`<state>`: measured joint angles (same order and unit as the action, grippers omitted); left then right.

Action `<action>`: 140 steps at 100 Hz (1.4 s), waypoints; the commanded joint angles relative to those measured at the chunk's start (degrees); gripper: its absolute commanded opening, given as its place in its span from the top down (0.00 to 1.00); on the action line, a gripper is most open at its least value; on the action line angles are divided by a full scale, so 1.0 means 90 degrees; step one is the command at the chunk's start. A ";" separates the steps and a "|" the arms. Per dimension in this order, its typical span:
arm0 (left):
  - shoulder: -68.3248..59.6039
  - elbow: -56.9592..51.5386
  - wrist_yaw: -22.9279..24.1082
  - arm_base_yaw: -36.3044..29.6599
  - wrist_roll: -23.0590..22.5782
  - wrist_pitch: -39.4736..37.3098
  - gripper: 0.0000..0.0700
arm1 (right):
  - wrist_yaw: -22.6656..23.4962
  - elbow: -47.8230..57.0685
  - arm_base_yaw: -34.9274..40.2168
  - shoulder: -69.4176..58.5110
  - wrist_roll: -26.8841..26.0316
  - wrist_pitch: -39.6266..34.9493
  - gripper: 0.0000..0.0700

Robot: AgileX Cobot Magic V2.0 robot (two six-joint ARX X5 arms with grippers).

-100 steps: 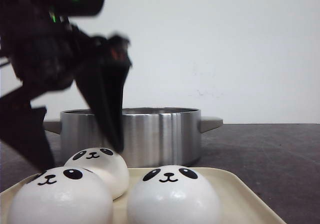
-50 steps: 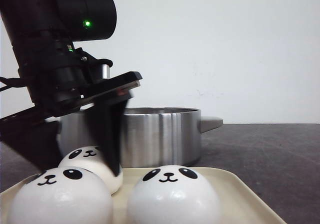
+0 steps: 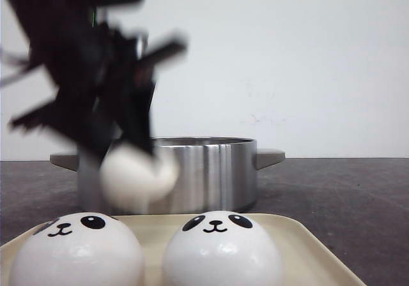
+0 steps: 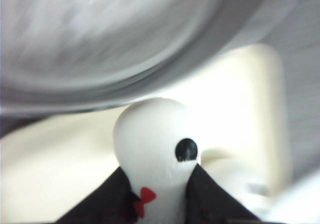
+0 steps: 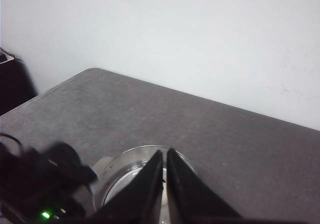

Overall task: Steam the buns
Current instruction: 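Carry the bun into the steel pot and open the left gripper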

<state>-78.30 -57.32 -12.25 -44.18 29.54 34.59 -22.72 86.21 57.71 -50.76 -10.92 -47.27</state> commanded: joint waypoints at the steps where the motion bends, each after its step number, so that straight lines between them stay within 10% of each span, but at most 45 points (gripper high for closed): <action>1: 0.0216 -0.0287 -0.0027 -0.0126 -0.0141 -0.0046 0.99 | -0.0027 0.0100 0.0073 -0.0053 -0.0022 0.0053 0.99; 52: -0.1073 -0.2705 0.0935 0.1061 -0.1571 0.1217 0.99 | -0.0034 0.0095 0.0073 -0.0056 0.0005 0.0053 0.99; 127: -0.3388 -0.2960 0.1600 0.1787 -0.1712 0.0226 0.83 | -0.0270 0.0092 0.0073 -0.0056 -0.0102 -0.0522 0.99; 140: -0.3388 -0.2960 0.1600 0.1790 -0.1712 0.0291 0.47 | -0.0318 0.0092 0.0073 -0.0053 -0.0219 -0.0663 0.99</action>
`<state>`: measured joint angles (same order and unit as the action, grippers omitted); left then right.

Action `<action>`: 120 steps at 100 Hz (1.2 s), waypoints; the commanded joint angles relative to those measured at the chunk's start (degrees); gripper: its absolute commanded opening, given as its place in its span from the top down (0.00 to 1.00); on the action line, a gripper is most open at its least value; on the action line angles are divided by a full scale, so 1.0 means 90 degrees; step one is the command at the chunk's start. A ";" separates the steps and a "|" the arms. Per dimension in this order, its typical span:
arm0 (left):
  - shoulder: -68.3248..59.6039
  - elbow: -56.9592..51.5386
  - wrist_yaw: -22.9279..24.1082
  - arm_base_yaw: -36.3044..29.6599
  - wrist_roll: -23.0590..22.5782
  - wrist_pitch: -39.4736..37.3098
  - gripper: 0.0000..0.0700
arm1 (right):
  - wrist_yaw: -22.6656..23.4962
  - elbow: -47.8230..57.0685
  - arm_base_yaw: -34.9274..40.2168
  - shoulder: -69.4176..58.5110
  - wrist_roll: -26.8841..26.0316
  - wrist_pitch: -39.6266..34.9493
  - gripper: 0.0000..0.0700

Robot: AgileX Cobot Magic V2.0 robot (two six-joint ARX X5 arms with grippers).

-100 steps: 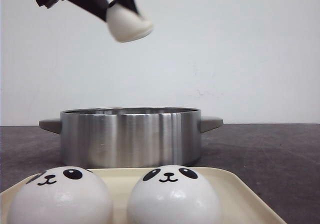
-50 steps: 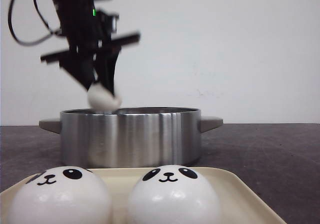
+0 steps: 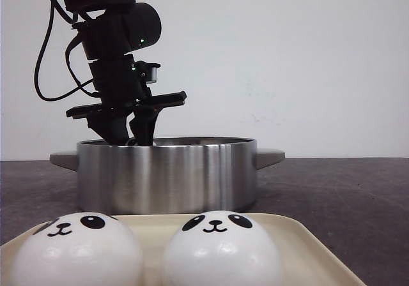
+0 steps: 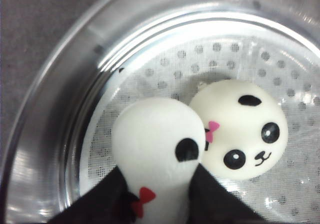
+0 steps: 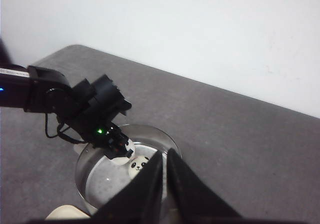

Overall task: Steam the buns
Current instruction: 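Carry the bun into the steel pot and open the left gripper, then lower the right gripper and grasp a nearer panda bun on the tray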

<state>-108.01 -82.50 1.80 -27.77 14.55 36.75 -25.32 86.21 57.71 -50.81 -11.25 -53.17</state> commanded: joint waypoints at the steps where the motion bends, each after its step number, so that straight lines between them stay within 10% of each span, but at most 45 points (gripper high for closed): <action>1: -0.0087 -0.0163 0.0036 -0.0034 -0.0046 0.0066 0.43 | -0.0029 0.0092 0.0073 -0.0049 -0.0194 -0.0015 0.99; 13: -0.0087 -0.0163 0.0029 -0.0036 -0.0051 0.0223 0.15 | -0.0029 0.0092 0.0073 -0.0049 -0.0228 -0.0073 0.99; 38: -0.0049 -0.0204 -0.0032 -0.0036 -0.0044 0.0500 0.02 | -0.0024 0.0092 0.0073 -0.0051 -0.0401 -0.0238 0.99; 76: 0.1588 -0.0345 -0.0085 -0.0461 0.0131 0.0265 0.03 | 0.0073 -0.0012 0.0073 -0.0668 -0.1552 -0.1710 0.99; 120: 0.4558 -0.0342 0.0457 -0.1749 0.0338 0.0755 0.03 | 0.1921 -0.1540 0.0087 -0.1479 -0.1914 -0.0976 0.99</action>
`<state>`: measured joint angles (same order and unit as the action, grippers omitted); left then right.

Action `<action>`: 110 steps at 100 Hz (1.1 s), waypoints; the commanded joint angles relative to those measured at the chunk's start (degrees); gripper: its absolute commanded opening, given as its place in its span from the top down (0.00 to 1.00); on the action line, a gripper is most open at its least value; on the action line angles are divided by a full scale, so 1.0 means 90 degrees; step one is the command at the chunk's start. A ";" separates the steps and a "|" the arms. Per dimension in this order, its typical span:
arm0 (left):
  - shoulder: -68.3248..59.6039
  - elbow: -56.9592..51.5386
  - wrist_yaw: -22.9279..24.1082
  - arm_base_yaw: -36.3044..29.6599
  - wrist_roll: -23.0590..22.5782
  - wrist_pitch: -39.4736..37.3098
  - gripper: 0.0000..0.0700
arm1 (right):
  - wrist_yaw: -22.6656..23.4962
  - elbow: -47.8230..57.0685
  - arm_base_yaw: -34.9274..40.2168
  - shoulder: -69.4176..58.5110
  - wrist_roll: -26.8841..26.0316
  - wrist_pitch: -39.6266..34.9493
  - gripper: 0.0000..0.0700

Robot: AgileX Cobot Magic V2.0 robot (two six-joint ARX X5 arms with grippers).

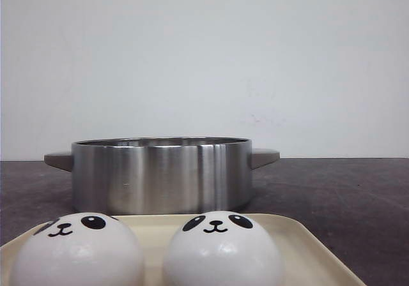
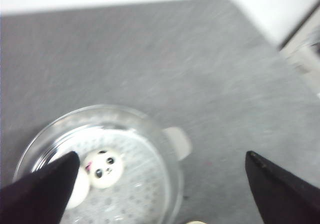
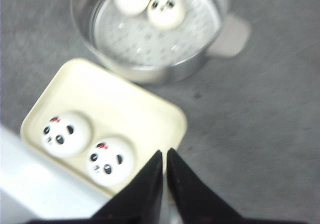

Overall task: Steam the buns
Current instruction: 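Lower the right gripper and grasp a nearer panda bun on the tray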

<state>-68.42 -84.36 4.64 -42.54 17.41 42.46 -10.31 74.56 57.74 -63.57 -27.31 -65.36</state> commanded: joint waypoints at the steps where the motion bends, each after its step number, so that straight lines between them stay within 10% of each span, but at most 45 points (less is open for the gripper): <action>1: 0.0219 -0.0136 0.0163 -0.0126 0.0022 0.0160 0.03 | 0.0308 -0.0316 0.0085 -0.0061 -0.0155 0.0461 0.99; 12: 0.0777 -0.0136 0.0347 -0.0274 0.0027 0.0583 0.03 | 0.0818 -0.1129 0.0104 -0.0061 -0.0556 0.1311 0.94; 33: 0.1809 -0.0136 0.0367 -0.0313 0.0194 0.1336 0.03 | 0.1212 -0.2222 0.0277 -0.0180 -0.1285 0.1989 0.23; 110: 0.2917 -0.0134 0.0719 -0.0311 0.0192 0.2484 0.03 | 0.1673 -0.2472 0.0648 -0.2555 -0.1518 0.3213 0.22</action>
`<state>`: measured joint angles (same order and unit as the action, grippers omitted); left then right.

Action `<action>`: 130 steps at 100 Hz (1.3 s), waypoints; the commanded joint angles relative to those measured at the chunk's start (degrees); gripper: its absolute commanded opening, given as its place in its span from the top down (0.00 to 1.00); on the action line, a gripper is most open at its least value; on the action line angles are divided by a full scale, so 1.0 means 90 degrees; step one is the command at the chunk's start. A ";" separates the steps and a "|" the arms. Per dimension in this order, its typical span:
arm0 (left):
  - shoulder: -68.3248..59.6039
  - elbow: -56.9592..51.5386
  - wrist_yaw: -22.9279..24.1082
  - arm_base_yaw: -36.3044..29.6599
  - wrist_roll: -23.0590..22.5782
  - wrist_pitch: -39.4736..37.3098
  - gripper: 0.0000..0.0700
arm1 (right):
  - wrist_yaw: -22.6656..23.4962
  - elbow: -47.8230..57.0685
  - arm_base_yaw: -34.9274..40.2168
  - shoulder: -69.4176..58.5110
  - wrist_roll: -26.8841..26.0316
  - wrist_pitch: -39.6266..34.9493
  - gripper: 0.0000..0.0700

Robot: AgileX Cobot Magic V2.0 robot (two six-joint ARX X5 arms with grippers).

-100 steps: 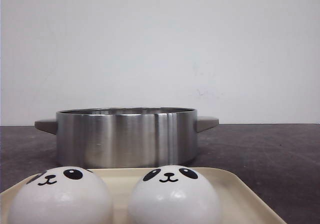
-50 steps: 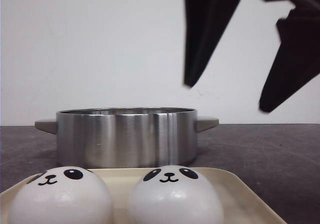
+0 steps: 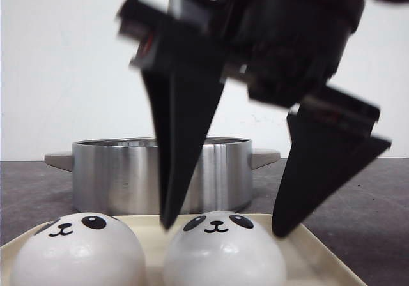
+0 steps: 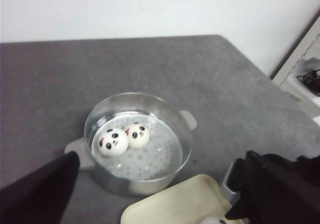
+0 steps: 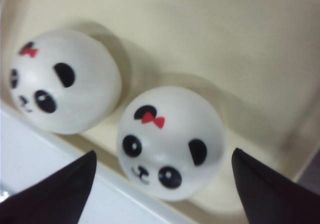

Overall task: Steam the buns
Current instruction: 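Lower the right gripper and grasp a nearer panda bun on the tray, then place the held bun in the steel pot and open the right gripper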

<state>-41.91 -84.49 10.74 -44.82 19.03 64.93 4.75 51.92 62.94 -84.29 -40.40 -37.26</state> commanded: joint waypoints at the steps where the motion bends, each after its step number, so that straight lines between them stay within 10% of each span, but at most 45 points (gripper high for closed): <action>1: -0.0029 -0.0119 0.0041 -0.0058 0.0012 -0.0005 0.03 | -0.0002 0.0044 0.0070 -0.0282 -0.0063 0.0102 0.22; 27: -0.0029 -0.0119 0.0041 -0.0058 0.0010 0.0029 0.03 | -0.0080 0.0044 0.0058 -0.0848 -0.0112 0.0194 0.27; 45: -0.0029 -0.0119 0.0041 -0.0058 0.0010 0.0029 0.03 | -0.0151 0.0044 0.0061 -0.0869 -0.0109 0.0192 1.00; 104: -0.0029 -0.0119 0.0129 -0.0058 0.0007 -0.0017 0.03 | -0.1294 0.2329 0.0352 0.1146 0.0668 -0.0255 0.99; 130: -0.0046 -0.0119 0.0245 -0.0058 -0.0019 -0.0126 0.03 | -0.0811 0.3245 -0.0952 0.0415 0.1511 -0.0352 0.99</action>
<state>-41.93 -84.49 12.27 -44.82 19.03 64.51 -2.79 80.34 55.81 -77.47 -30.20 -40.42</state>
